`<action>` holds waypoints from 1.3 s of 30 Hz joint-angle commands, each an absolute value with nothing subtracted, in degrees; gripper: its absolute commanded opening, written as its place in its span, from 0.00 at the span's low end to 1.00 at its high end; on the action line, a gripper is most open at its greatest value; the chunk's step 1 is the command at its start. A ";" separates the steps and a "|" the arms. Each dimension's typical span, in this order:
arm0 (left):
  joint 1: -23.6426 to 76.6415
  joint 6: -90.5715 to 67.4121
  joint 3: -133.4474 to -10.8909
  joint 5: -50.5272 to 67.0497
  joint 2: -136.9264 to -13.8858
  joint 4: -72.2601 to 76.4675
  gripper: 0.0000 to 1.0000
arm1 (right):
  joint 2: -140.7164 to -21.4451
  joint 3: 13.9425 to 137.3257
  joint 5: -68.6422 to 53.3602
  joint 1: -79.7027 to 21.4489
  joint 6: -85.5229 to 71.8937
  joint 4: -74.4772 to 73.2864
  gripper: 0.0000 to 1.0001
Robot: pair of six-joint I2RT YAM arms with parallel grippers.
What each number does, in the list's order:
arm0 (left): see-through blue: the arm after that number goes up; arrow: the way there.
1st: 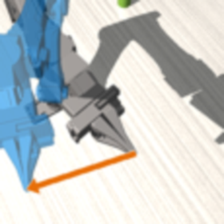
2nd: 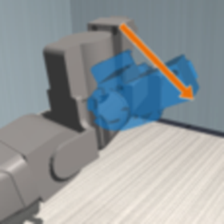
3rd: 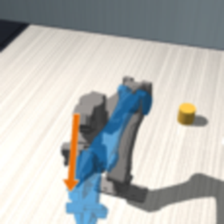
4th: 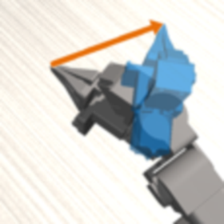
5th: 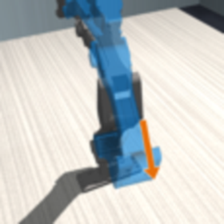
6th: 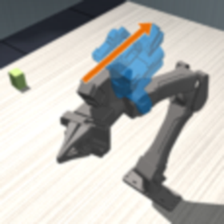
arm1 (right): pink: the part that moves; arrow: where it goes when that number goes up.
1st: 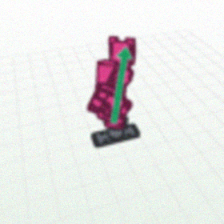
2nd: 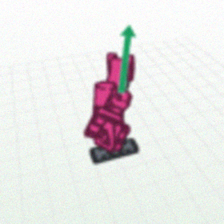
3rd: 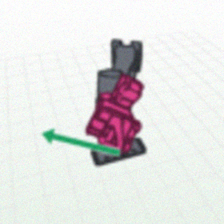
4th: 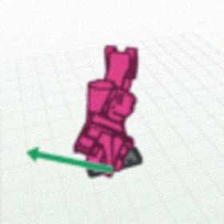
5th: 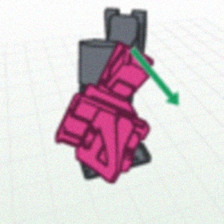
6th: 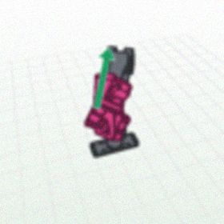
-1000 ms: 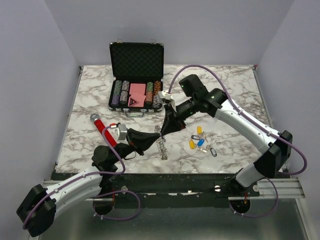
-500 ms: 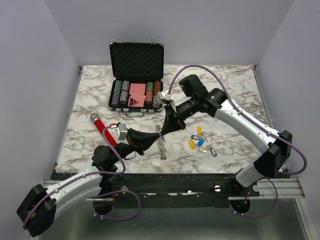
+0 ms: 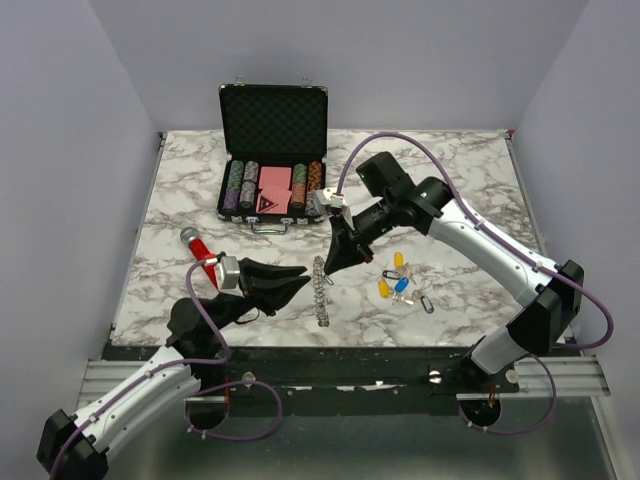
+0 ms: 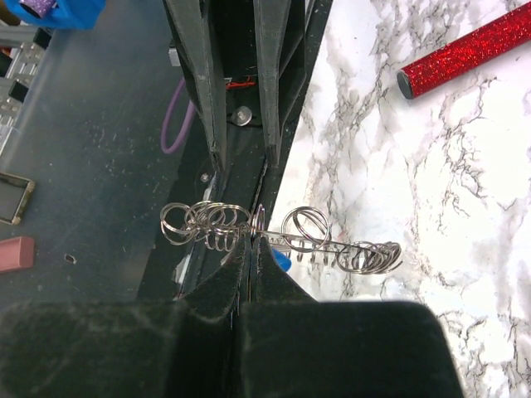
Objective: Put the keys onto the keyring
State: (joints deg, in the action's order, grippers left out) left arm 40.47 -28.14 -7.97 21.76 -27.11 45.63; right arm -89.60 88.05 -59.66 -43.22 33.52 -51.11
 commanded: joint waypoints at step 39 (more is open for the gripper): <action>38.50 3.78 -43.15 45.79 -47.81 -6.94 0.35 | -89.47 88.16 -55.99 -43.59 43.77 -58.10 0.00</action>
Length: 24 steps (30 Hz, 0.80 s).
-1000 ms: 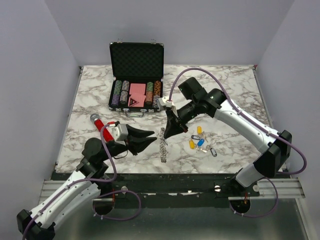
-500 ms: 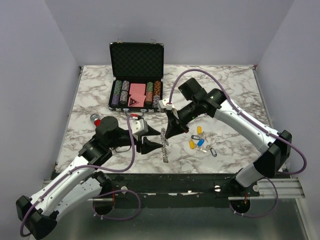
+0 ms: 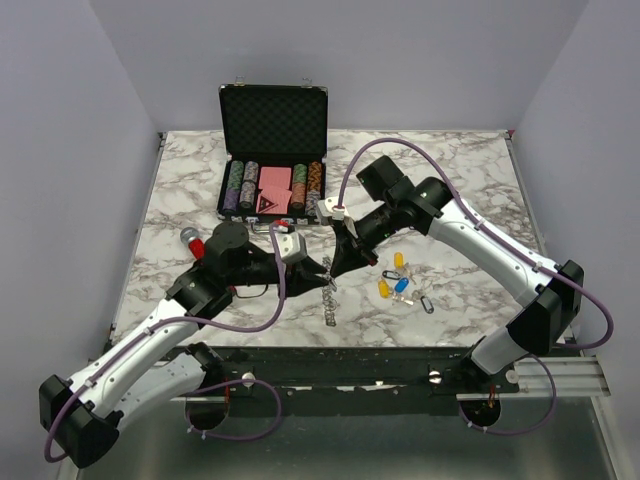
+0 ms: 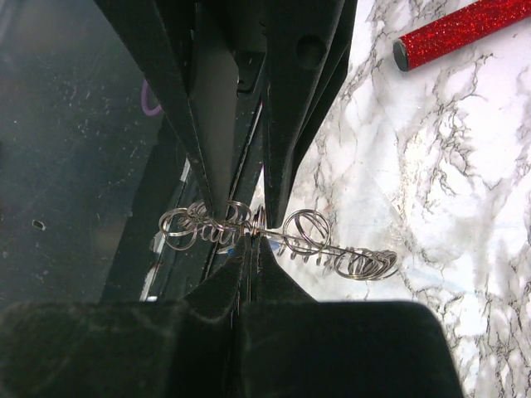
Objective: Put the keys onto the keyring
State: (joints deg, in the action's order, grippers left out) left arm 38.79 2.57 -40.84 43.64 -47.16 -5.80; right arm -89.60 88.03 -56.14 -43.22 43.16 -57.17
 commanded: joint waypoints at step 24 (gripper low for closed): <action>36.56 3.34 -46.58 50.10 -51.76 -11.51 0.17 | -89.56 88.33 -55.99 -44.03 44.21 -58.36 0.01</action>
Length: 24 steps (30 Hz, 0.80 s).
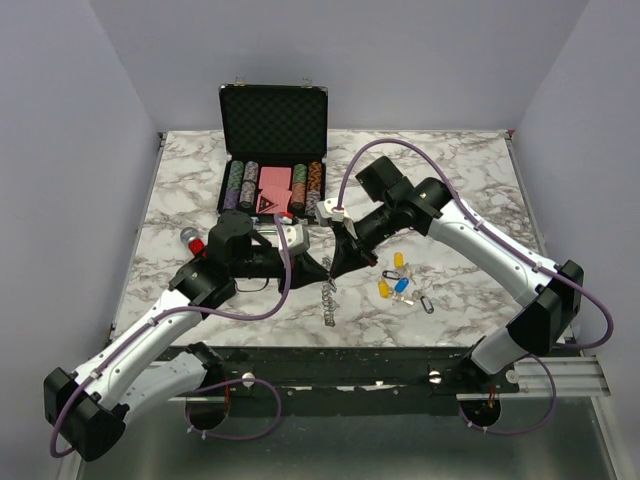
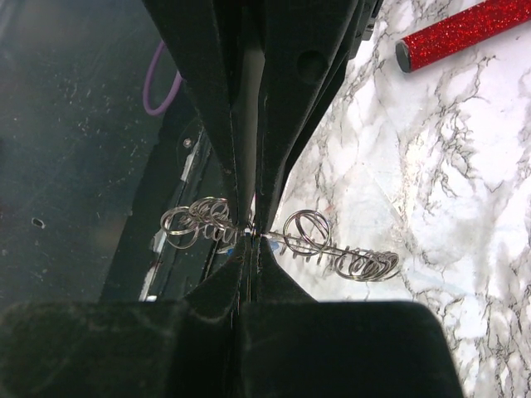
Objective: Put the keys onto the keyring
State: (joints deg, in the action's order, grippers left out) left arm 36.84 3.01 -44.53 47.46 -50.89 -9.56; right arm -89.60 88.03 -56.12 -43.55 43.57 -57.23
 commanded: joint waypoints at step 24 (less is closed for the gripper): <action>36.12 2.38 -45.36 48.79 -50.63 -11.17 0.00 | -89.30 88.07 -55.90 -44.12 42.28 -56.95 0.05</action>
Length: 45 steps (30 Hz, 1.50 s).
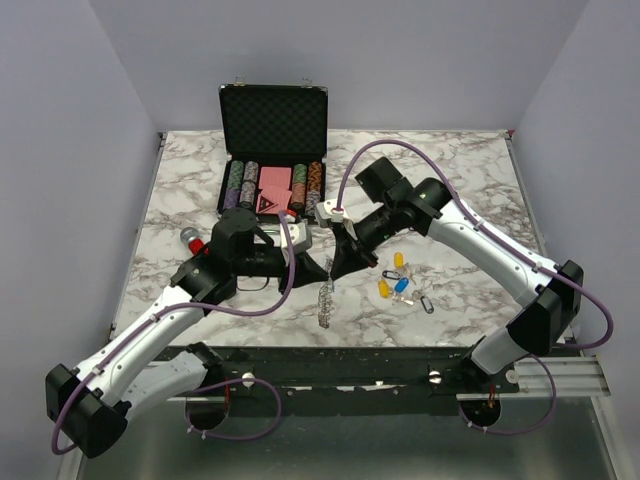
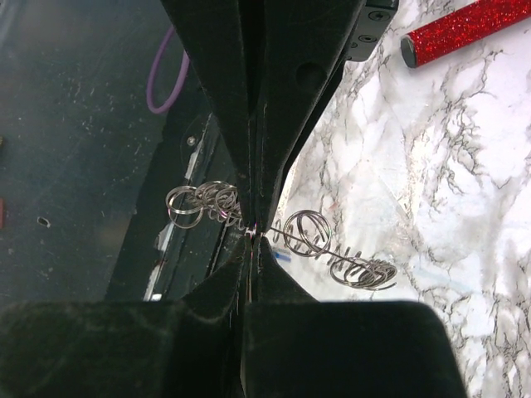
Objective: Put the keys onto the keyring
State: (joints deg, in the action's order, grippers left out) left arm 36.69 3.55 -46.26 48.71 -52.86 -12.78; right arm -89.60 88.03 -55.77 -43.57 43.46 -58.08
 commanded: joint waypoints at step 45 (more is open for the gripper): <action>32.61 -43.42 -5.62 29.88 -40.25 69.79 0.00 | -88.15 82.09 -64.34 -41.13 13.54 -36.04 0.41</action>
